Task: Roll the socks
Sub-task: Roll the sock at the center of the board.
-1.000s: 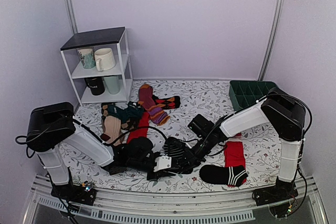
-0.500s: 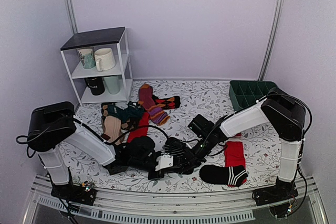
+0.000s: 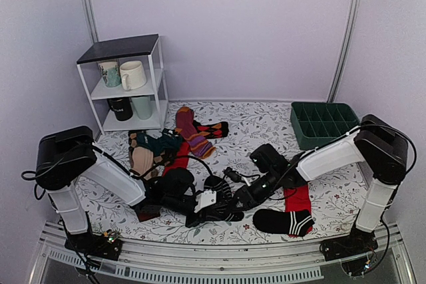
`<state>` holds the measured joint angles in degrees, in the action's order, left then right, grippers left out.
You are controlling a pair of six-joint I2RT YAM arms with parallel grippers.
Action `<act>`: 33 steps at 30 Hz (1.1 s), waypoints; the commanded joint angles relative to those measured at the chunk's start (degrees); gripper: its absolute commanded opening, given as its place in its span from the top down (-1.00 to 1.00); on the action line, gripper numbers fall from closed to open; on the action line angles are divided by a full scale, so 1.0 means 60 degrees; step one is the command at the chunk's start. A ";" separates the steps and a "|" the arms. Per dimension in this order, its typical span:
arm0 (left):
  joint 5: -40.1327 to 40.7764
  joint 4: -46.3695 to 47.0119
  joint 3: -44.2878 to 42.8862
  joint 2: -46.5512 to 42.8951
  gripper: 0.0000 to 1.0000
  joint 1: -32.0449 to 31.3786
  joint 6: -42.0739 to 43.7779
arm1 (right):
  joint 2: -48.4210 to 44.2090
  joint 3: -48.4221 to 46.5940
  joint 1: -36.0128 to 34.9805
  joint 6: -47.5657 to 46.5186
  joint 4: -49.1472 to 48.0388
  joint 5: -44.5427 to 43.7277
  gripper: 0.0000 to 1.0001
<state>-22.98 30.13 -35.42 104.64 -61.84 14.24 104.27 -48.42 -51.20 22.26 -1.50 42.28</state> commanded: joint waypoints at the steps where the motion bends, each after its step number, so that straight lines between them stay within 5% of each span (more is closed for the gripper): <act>1: -0.0781 -0.1112 0.0154 0.0031 1.00 0.0241 -0.0504 | -0.1798 0.1075 0.0050 -0.0731 -0.2506 -0.1473 0.24; 11: -0.1509 -0.1306 0.0059 0.0241 1.00 0.0517 -0.0707 | -0.3069 0.2655 -0.1669 -0.4362 -0.3375 -0.3122 0.12; 25: -0.1645 -0.1215 0.0073 0.0312 1.00 0.0595 -0.0664 | -0.1412 0.2176 -0.2503 -0.4857 -0.2932 -0.5169 0.15; 33: -0.1707 -0.1144 0.0102 0.0343 1.00 0.0654 -0.0672 | -0.1203 0.2123 -0.2663 -0.5043 -0.3091 -0.5013 0.17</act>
<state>-33.85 27.11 -35.48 104.92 -58.30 10.41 94.54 -34.52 -66.00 -6.55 -20.08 12.08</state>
